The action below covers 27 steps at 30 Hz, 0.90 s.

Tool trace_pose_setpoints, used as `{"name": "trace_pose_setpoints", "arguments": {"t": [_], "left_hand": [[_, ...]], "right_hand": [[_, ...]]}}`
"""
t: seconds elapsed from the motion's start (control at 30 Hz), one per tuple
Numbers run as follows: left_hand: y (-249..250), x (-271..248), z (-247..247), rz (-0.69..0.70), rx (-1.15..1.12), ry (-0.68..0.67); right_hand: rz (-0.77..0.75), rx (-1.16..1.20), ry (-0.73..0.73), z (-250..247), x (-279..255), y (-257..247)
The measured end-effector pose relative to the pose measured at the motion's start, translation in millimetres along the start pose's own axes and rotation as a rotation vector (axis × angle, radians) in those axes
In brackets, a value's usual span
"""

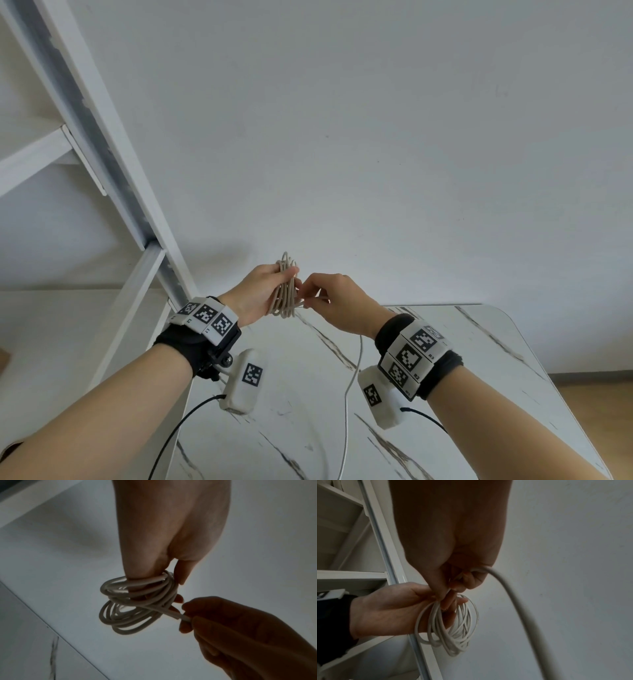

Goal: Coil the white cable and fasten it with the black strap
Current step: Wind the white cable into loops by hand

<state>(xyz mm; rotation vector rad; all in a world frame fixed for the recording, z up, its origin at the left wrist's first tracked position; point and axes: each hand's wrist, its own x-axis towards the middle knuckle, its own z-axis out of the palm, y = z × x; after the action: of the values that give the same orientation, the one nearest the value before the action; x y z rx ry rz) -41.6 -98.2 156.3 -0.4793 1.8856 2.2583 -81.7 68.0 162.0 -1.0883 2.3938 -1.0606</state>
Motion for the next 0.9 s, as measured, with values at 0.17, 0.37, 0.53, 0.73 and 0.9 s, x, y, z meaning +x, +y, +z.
{"name": "trace_pose_setpoints", "arguments": {"t": [0.17,0.37,0.53,0.73,0.9], "left_hand": [[-1,-3,1,-0.022,0.111,-0.05],[-4,-6,2,-0.017,0.112,-0.059],[2,-6,6,0.007,0.055,-0.013],[-8,-7,10,-0.08,0.143,-0.151],[-9,-9,5,-0.219,0.085,-0.242]], "right_hand": [[0.019,0.024,-0.011,-9,1,-2],[0.039,0.033,-0.115,-16,2,-6],[0.018,-0.027,-0.08,-14,0,-2],[-0.017,-0.059,-0.055,-15,1,-10],[0.028,-0.005,0.016,-24,3,-3]]}}
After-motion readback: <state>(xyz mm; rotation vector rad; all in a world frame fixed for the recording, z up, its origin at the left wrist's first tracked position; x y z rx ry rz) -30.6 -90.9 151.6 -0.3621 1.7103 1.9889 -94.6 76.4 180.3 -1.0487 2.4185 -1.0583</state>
